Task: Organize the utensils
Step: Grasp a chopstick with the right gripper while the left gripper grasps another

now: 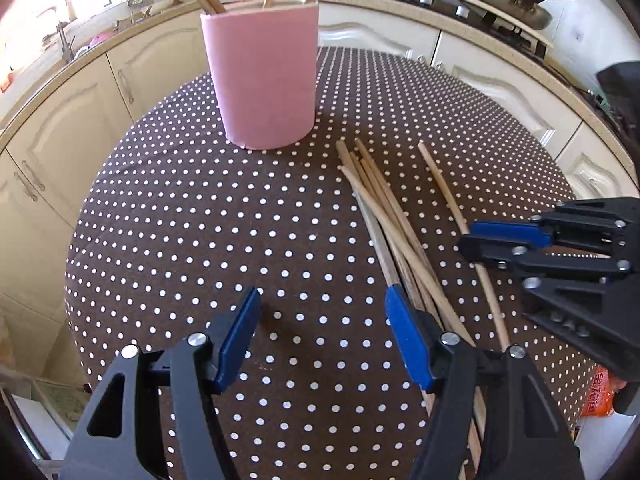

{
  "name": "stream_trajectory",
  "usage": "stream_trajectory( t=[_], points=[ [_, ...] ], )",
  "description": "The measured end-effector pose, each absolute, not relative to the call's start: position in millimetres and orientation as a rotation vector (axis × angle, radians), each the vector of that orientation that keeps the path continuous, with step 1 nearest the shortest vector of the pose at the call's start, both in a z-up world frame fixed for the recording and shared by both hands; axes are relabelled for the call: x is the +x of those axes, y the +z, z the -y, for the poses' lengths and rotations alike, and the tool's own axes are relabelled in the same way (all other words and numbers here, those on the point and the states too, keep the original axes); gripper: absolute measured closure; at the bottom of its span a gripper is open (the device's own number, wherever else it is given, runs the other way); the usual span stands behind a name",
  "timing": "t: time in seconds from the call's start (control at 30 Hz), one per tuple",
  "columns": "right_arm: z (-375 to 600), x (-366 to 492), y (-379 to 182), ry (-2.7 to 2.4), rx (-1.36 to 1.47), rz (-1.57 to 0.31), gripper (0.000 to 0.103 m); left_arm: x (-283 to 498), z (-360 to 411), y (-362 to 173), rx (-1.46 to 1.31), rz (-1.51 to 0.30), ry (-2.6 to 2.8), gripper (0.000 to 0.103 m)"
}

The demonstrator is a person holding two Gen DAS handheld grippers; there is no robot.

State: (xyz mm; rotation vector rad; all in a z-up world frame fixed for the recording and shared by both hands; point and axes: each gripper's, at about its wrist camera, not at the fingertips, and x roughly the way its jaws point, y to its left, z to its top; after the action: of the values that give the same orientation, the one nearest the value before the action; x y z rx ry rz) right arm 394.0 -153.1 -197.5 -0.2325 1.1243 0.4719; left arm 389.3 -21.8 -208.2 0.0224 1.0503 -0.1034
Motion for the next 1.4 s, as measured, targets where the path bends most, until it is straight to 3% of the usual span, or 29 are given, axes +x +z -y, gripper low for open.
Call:
stream_trajectory(
  t=[1.27, 1.4],
  points=[
    [159, 401, -198, 0.497, -0.203, -1.142, 0.09, 423, 60, -212, 0.04, -1.114, -0.115, 0.038],
    [154, 402, -198, 0.492, -0.223, -1.154, 0.09, 425, 58, -212, 0.037, -1.12, -0.126, 0.044]
  ],
)
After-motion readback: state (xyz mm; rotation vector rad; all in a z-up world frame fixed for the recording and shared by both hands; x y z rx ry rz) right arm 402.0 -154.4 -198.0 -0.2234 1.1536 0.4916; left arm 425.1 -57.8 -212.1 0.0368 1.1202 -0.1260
